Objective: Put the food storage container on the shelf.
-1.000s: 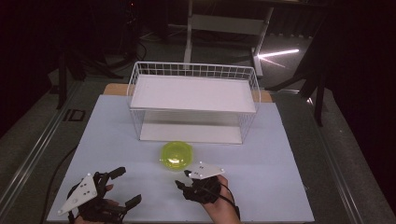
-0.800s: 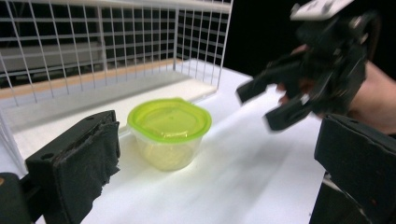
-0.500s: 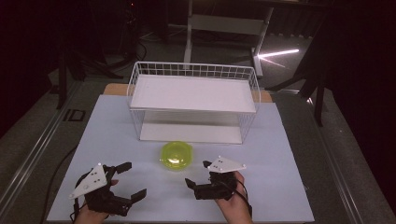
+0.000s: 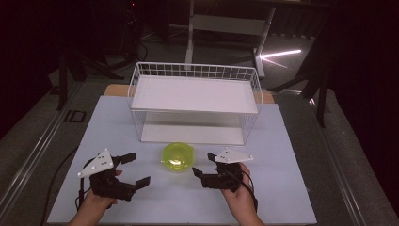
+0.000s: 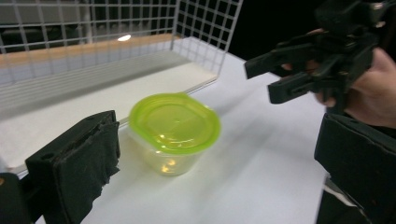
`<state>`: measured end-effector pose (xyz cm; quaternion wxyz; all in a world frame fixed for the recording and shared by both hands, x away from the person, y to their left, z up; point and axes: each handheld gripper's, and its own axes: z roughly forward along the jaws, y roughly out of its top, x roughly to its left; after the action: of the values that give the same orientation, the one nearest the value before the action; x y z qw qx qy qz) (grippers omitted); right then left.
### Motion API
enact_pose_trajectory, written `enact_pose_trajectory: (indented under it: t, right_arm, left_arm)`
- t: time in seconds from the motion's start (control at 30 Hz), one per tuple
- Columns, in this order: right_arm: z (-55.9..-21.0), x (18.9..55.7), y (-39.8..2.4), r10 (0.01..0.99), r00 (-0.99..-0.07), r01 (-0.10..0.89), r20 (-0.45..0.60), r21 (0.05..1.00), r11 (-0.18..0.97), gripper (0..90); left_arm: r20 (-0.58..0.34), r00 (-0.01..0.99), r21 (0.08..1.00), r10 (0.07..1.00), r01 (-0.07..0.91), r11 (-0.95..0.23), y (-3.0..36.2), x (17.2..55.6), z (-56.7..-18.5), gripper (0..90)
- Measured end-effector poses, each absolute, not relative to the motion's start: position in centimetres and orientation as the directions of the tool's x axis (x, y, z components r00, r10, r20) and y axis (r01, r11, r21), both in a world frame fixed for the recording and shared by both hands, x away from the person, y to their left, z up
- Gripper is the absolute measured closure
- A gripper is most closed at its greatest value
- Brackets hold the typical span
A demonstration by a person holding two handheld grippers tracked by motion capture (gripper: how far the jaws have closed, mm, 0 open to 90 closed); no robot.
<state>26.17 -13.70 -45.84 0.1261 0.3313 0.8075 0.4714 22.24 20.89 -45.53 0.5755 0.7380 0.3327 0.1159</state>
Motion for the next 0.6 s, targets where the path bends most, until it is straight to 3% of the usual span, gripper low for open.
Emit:
enact_pose_trajectory:
  t: [0.3,0.6]
  right_arm:
    - [-45.7,27.6,-13.1,0.662,-0.733,0.456,0.161,0.837,0.302,14.2]
    - [-46.1,29.5,-12.3,0.704,-0.668,0.531,0.241,0.817,0.225,13.8]
  left_arm:
    - [-0.238,0.72,0.902,0.652,0.413,-0.127,19.8,24.5,-45.2,1.1]
    - [-0.321,0.636,0.828,0.702,0.549,-0.119,19.4,27.6,-46.1,1.1]
